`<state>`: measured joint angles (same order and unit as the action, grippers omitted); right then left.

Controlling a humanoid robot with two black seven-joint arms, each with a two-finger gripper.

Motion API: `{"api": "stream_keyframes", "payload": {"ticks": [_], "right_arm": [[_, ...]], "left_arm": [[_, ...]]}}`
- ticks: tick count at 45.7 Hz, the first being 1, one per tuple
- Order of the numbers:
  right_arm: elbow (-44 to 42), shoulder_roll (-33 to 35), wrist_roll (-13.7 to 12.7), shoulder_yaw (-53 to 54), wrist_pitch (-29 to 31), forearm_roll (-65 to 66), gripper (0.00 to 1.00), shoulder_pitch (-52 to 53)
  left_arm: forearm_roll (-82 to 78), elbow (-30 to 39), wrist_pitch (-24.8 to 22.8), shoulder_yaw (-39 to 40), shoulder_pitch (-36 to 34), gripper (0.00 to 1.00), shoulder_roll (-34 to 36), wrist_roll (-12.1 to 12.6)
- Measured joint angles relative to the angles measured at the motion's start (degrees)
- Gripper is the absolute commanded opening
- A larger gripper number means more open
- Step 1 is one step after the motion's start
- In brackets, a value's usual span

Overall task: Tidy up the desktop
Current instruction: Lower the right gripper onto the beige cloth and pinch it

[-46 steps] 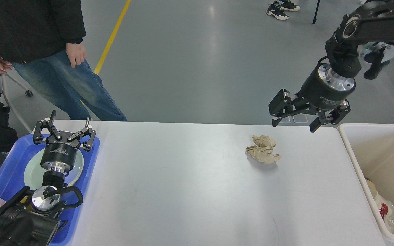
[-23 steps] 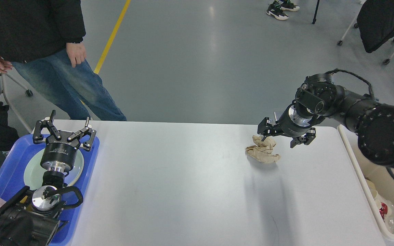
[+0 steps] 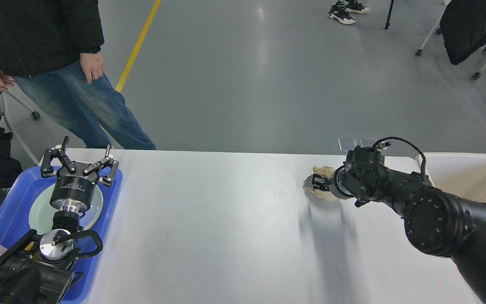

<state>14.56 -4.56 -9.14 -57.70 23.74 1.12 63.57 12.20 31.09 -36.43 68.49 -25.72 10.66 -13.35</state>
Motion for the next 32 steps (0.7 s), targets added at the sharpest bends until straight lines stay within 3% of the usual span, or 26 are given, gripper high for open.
{"api": "stream_keyframes", "payload": {"ticks": [4, 8, 16, 32], "right_arm": [[-0.02, 0.1, 3.1, -0.03, -0.32, 0.02, 0.97, 0.25], [-0.16, 0.19, 4.2, -0.1, -0.43, 0.02, 0.97, 0.5], [-0.42, 0.34, 4.47, -0.19, -3.0, 0.03, 0.97, 0.37], [-0.32, 0.26, 4.08, 0.17, -17.72, 0.21, 0.98, -2.24]], "left_arm": [[0.0, -0.01, 0.0, 0.0, 0.01, 0.96, 0.0, 0.0], [0.0, -0.03, 0.0, 0.0, 0.01, 0.96, 0.0, 0.0], [0.0, -0.02, 0.0, 0.02, 0.01, 0.96, 0.01, 0.0], [-0.01, 0.01, 0.0, 0.02, 0.01, 0.96, -0.01, -0.01]]}}
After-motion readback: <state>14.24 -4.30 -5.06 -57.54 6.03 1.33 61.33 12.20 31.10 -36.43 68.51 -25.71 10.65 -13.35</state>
